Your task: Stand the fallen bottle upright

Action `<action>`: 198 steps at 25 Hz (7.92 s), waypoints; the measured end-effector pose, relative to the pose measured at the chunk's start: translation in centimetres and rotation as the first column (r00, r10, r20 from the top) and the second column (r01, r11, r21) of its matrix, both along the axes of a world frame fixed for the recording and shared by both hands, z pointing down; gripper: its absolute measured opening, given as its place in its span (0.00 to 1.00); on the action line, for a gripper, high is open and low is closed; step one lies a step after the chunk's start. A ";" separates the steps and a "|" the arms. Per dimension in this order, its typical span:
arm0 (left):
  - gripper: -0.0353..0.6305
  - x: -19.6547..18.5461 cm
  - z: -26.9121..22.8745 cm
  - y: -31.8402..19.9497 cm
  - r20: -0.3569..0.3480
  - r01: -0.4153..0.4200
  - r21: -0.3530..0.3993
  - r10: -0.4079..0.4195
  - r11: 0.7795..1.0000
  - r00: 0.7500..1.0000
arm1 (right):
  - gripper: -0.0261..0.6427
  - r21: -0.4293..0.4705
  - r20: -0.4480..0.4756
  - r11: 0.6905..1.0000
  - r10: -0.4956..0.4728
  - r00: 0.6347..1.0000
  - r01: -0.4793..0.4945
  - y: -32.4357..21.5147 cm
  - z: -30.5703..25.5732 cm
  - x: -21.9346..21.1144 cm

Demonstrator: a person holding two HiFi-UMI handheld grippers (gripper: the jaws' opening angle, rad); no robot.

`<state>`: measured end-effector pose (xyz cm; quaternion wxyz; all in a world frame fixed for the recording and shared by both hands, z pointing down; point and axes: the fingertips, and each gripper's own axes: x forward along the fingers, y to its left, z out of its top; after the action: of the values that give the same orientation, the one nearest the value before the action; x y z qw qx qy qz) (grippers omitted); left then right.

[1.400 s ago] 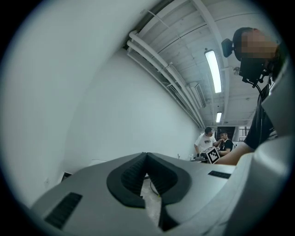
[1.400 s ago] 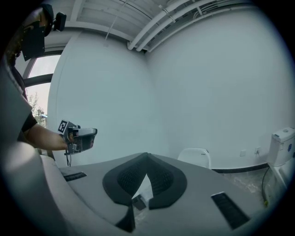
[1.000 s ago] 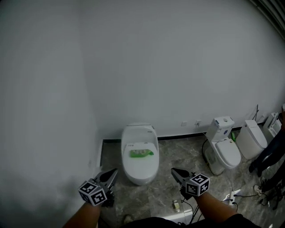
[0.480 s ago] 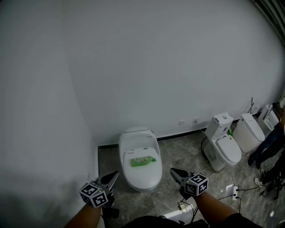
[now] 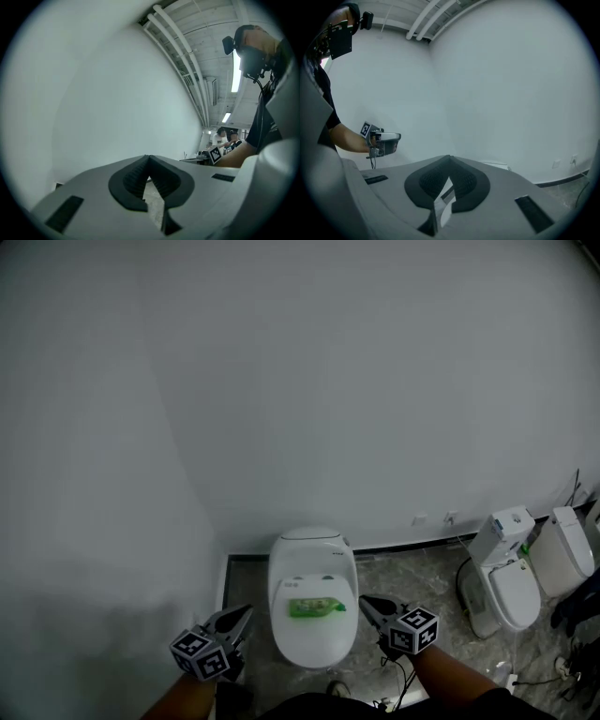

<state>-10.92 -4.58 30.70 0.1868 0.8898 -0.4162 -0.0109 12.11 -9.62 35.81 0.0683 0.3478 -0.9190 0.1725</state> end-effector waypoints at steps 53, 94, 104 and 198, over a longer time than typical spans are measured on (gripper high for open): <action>0.64 9.6 60.8 -27.3 0.595 -0.560 -0.544 0.758 0.625 0.267 | 0.39 -0.406 -0.264 0.914 -0.112 0.958 -0.005 -25.8 54.8 -0.9; 0.66 11.1 64.5 -28.9 0.607 -0.570 -0.541 0.756 0.619 0.244 | 0.28 -0.249 -0.295 0.963 -0.174 0.940 0.100 -27.7 51.2 -1.9; 0.66 11.9 63.5 -29.9 0.626 -0.566 -0.493 0.721 0.661 0.296 | 0.28 -0.127 -0.235 0.985 -0.146 0.961 0.119 -28.6 45.6 -3.9; 0.07 -5.4 -12.2 -13.5 -0.106 -0.064 0.124 0.077 0.990 0.991 | 0.06 0.154 0.121 0.985 -0.098 0.988 0.079 -12.2 -17.7 -7.8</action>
<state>-16.31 -18.08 18.46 0.1556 0.9117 -0.3720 -0.0784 4.33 -21.83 18.12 -0.0095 0.2987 -0.9464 0.1224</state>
